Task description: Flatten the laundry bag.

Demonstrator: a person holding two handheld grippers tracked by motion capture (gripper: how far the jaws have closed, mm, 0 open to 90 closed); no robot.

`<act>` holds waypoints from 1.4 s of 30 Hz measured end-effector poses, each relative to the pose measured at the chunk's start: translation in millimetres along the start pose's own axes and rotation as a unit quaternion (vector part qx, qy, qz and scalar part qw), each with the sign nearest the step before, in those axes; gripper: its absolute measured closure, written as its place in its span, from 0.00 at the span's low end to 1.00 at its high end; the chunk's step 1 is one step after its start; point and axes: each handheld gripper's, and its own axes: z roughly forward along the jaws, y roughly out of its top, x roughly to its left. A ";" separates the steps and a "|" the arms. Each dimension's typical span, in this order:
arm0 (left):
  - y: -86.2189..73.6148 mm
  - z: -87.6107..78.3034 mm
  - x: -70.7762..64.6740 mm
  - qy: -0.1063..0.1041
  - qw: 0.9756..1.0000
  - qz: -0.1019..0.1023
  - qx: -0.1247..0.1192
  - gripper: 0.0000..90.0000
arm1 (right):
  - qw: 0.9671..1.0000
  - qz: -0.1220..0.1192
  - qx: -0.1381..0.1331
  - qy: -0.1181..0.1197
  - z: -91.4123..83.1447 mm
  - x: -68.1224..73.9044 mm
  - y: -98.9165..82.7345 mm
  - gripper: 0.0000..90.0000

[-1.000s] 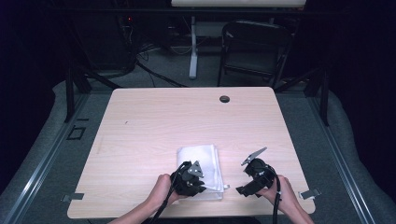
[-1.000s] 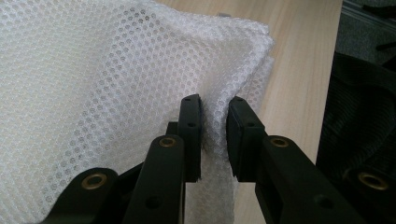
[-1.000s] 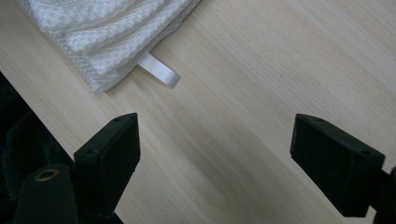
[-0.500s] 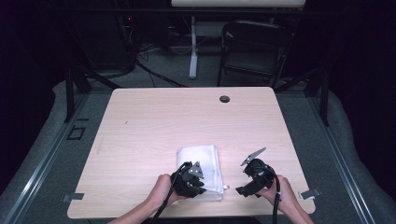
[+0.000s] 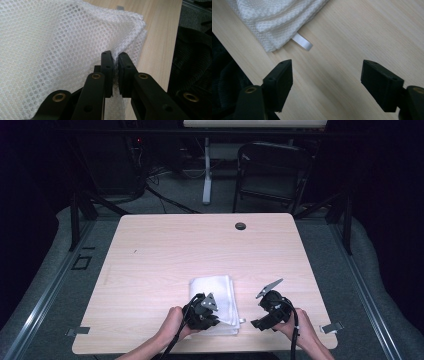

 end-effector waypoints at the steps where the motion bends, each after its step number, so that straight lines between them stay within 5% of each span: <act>1: -0.1 -0.6 0.1 -0.001 1.000 -0.003 -0.002 0.95 | 1.000 -0.007 -0.009 0.006 -0.3 3.9 1.5 0.46; 7: 0.3 -1.5 0.1 0.002 1.000 -0.005 -0.007 0.95 | 1.000 -0.030 0.000 0.005 4.0 13.0 8.3 0.84; 11: 0.6 -2.8 -1.4 0.003 1.000 -0.003 -0.012 0.95 | 0.999 -0.047 -0.012 0.009 3.9 20.8 12.3 0.99; 21: 0.6 -5.5 -1.7 0.007 1.000 -0.002 -0.021 0.95 | 0.997 -0.069 -0.005 0.033 23.9 41.5 29.2 1.00; 32: 0.2 -7.6 -1.4 0.008 1.000 -0.002 -0.026 0.95 | 0.997 -0.071 0.009 0.040 47.2 42.1 38.0 1.00; 42: -1.0 -10.0 -4.4 0.024 0.999 -0.003 -0.030 0.95 | 0.996 -0.074 -0.010 0.041 51.7 43.1 33.5 1.00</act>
